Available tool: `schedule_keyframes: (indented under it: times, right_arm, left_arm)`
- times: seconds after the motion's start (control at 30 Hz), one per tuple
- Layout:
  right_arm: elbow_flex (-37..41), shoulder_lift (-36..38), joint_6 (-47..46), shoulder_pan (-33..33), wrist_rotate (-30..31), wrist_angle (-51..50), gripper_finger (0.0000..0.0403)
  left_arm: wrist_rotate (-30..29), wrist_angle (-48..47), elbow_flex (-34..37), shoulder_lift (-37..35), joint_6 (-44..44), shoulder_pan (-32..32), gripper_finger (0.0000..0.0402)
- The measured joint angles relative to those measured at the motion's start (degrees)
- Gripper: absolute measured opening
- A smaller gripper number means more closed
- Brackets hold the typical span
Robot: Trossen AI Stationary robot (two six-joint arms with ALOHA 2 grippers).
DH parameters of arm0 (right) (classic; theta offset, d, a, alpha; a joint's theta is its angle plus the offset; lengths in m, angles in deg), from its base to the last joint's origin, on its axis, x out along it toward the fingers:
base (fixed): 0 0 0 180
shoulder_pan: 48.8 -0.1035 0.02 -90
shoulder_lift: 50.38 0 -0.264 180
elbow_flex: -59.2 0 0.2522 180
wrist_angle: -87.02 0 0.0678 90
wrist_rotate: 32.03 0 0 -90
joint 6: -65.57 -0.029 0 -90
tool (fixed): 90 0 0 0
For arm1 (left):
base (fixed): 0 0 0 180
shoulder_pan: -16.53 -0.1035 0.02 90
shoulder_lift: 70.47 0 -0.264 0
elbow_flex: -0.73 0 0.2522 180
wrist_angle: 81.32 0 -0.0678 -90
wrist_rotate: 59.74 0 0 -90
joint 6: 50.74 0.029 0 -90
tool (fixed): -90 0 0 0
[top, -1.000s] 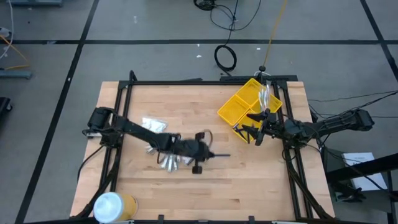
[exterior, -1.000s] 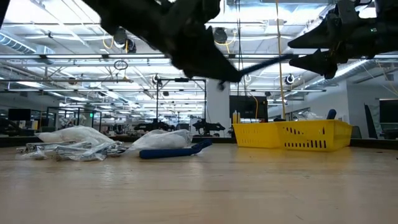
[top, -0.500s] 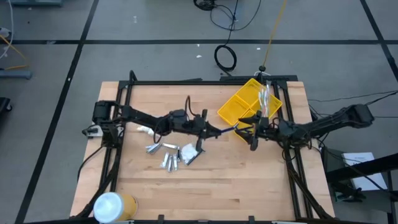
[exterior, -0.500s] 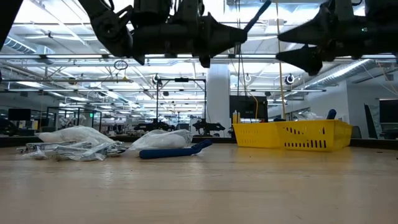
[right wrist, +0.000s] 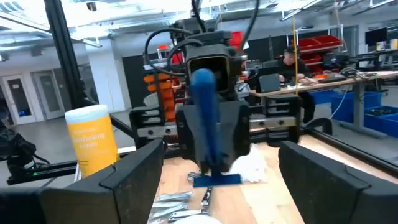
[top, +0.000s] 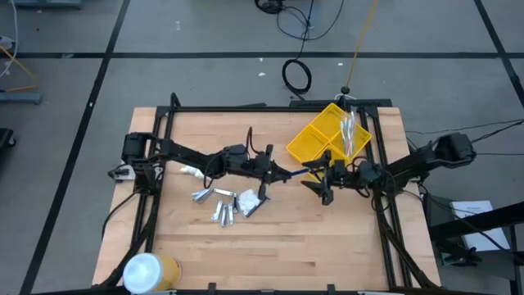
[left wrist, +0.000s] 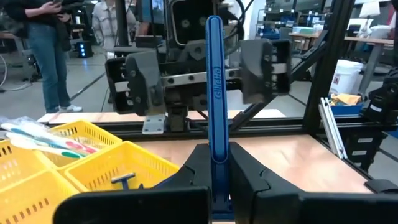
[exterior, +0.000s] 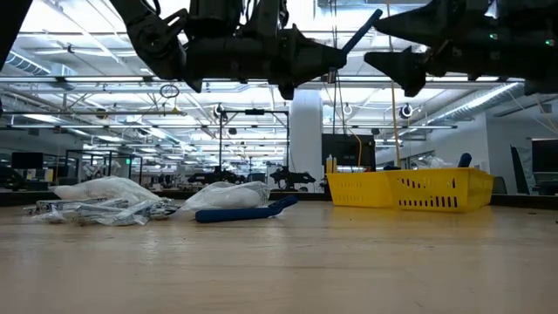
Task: Pick & Place Travel size toiletries
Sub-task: Put the blue razor into the bottom right yellow bin
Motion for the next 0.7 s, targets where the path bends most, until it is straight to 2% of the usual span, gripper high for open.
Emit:
schedule_keyframes:
  times: [0.23,0.37,0.5,0.7]
  right_arm:
    - [-5.3,-5.6,2.4,0.0,0.0,0.0,0.0302]
    - [-6.2,-6.6,2.7,0.0,0.0,0.1,0.0274]
    - [-6.3,-6.7,2.4,0.0,0.0,0.1,0.0218]
    - [-6.3,-6.7,2.3,0.0,0.0,0.0,0.0097]
  left_arm:
    - [0.0,-0.5,0.0,0.0,-0.9,0.0,0.0019]
    - [-0.1,-0.6,0.0,0.0,-1.1,0.0,0.0014]
    - [-0.1,-0.8,0.0,0.0,-1.2,0.0,0.0010]
    - [-0.1,-0.8,0.0,0.0,-1.7,0.0,0.0032]
